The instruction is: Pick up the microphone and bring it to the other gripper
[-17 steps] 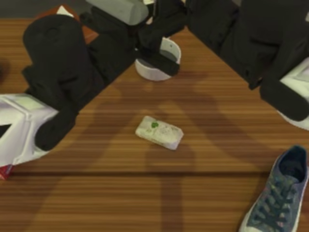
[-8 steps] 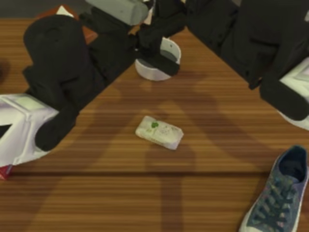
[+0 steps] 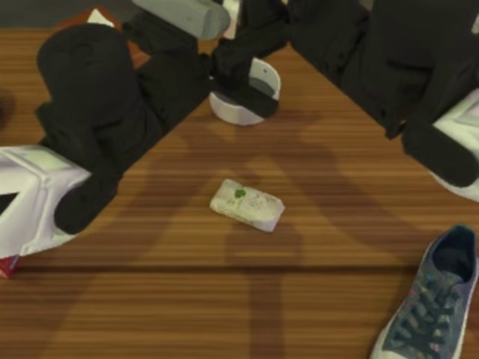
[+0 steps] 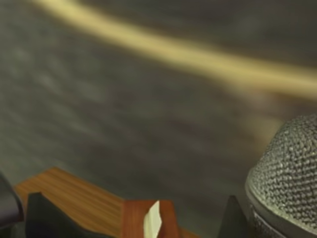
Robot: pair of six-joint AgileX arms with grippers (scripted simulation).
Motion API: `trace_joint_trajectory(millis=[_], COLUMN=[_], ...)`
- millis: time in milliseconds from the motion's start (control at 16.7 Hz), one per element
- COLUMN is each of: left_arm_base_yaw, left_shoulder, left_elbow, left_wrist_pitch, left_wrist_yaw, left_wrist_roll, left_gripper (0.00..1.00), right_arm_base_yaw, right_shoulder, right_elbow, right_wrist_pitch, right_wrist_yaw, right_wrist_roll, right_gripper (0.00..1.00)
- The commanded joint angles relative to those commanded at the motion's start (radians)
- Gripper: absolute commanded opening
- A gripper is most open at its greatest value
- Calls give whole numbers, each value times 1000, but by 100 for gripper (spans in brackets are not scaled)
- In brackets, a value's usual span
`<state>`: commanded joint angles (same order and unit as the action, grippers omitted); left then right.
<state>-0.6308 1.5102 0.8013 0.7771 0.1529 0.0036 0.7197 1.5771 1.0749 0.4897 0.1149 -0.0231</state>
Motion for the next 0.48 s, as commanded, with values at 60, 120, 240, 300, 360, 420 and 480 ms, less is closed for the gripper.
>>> trace_joint_trajectory(millis=[60, 120, 240, 300, 360, 420, 480], left_arm_base_yaw=[0, 0, 34, 37, 44, 52, 60], left_shoulder=[0, 0, 7, -7, -31, -65, -110], left_elbow=[0, 0, -15, -28, -50, -79, -112], left_wrist_pitch=[0, 0, -2, -5, -10, -17, -24], left_wrist_yaw=[0, 0, -34, -32, -30, -28, -25], left_wrist_roll=[0, 0, 15, 15, 15, 15, 14], left_gripper=[100, 100, 100, 100, 100, 100, 100], right_arm_base_yaw=[0, 0, -1, -7, -17, -31, -45], right_shoulder=[0, 0, -19, -26, -37, -52, -68], right_elbow=[0, 0, 7, 0, -12, -26, -41], right_wrist_pitch=[0, 0, 2, 1, 0, -2, -3], right_wrist_yaw=[0, 0, 12, 5, -7, -22, -38], right_wrist_roll=[0, 0, -10, -10, -9, -8, -7], right_gripper=[0, 0, 0, 0, 0, 0, 0])
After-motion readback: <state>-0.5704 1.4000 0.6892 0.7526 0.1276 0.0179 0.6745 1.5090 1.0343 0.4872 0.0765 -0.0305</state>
